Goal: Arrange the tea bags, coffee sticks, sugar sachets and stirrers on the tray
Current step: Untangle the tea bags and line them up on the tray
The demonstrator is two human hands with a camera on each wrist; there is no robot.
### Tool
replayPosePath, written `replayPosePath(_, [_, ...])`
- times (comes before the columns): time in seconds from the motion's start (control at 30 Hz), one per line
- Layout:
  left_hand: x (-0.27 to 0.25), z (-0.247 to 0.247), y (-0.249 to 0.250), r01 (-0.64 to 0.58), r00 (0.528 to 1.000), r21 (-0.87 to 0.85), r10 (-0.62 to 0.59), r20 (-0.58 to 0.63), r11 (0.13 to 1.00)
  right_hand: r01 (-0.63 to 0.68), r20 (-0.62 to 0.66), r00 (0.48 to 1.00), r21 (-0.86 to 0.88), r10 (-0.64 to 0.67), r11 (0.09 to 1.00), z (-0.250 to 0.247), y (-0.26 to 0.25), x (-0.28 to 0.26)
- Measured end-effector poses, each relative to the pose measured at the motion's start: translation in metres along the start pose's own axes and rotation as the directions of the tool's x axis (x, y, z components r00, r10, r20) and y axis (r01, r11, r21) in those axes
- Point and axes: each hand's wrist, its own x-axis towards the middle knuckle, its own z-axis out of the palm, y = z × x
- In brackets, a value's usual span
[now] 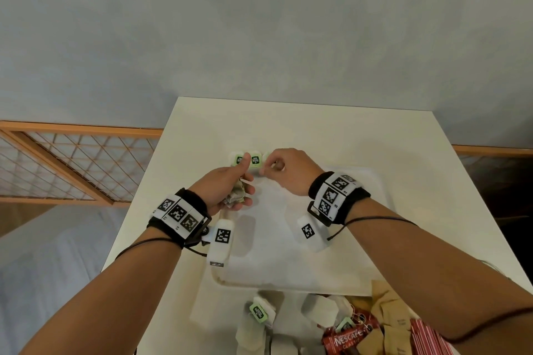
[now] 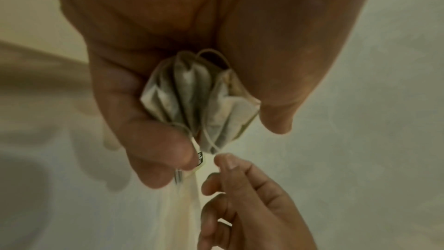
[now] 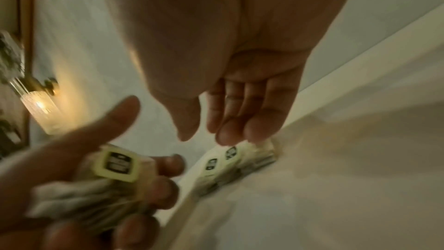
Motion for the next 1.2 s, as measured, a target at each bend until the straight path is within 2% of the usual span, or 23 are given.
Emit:
replayPosePath(0.1, [-0.002,0.005,0.001,0.000,1.000,0.013,-0.001,0.025,1.000,0.127,0.132,0.979,0.195,-0.154,0.973,0.001,-0.011,-0.019])
replayPosePath(0.2, [-0.002,0.009,0.002,0.000,1.000,0.026,0.000,0.031,1.000,0.198,0.166,0.958,0.204,-0.234,0.959,0.007,-0.014,-0.032])
replayPosePath(0.37, [-0.004,0.015,0.005,0.003,0.999,0.027,-0.004,0.041,1.000,0.203,0.090,0.971,0.178,-0.222,0.963,0.020,-0.013,-0.039])
replayPosePath(0.63, [-0.004,0.013,0.007,0.016,0.992,-0.025,-0.012,0.129,1.000,0.290,0.009,0.956,0.093,-0.292,0.953,0.019,-0.007,-0.046])
replayPosePath(0.77, [-0.003,0.009,0.005,-0.039,0.992,-0.011,0.040,0.121,0.999,0.271,-0.092,0.960,0.087,-0.263,0.959,0.014,-0.001,-0.049])
replayPosePath(0.87, [-0.003,0.007,0.003,-0.083,0.994,-0.028,0.085,0.068,0.996,0.273,-0.162,0.952,0.057,-0.261,0.960,0.014,0.005,-0.049])
replayPosePath(1.03, [-0.003,0.008,0.001,-0.158,0.986,0.026,0.156,0.057,0.987,0.283,-0.156,0.948,0.021,-0.277,0.959,0.017,0.007,-0.049])
replayPosePath(1.2, [-0.004,0.009,0.003,-0.200,0.980,0.032,0.199,0.024,0.979,0.284,-0.157,0.952,0.115,-0.264,0.952,0.013,0.005,-0.049])
